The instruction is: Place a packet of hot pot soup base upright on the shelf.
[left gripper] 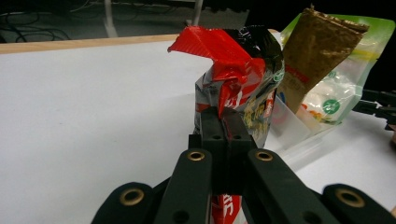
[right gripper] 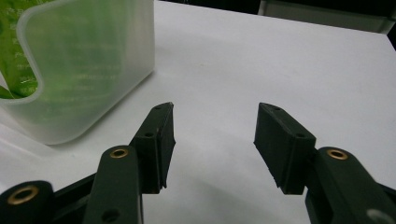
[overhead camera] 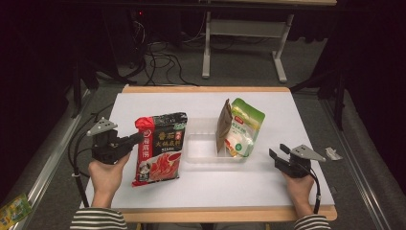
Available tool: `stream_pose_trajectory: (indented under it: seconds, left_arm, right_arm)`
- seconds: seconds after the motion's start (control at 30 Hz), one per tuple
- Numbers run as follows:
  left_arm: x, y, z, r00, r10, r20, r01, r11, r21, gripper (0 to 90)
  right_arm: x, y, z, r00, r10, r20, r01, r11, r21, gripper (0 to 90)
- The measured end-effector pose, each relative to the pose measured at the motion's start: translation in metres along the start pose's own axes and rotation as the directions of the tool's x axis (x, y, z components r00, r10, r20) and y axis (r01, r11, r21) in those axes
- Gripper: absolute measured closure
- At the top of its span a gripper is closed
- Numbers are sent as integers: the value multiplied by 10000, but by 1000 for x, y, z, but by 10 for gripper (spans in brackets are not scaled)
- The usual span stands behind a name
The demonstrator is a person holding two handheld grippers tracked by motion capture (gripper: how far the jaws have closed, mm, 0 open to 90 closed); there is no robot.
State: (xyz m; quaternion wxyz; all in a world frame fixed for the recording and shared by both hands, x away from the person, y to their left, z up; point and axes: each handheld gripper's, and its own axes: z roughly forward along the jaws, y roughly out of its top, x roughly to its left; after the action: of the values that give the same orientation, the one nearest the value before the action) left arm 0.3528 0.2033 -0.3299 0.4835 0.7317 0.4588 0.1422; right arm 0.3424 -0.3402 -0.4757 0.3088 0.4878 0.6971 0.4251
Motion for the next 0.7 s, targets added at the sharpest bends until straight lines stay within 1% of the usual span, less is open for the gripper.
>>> stream_pose_trajectory:
  seconds: [0.1, 0.2, 0.33, 0.43, 0.7]
  left_arm:
    - [-3, 1, -1, 10000, 53, 81, -53, 10000, -45, 900]
    - [-5, 2, -3, 9997, -39, 258, 42, 9999, -120, 900]
    - [-7, 3, -4, 9992, -42, 403, 52, 9997, -241, 900]
    - [-9, 4, -4, 9989, 21, 464, -9, 9996, -268, 900]
    - [-15, 8, -2, 9968, -24, 800, 55, 9992, -391, 900]
  right_arm:
    - [0, 0, 0, 10000, 13, 10, -13, 10000, -4, 480]
    - [0, 0, 0, 10000, -19, 2, 19, 10000, -23, 480]
    - [-1, 0, 0, 10000, -47, 2, 47, 10000, -39, 479]
    - [-1, 0, 0, 10000, -32, 0, 32, 10000, -28, 479]
    - [0, 0, 0, 10000, -2, 0, 2, 10000, -20, 478]
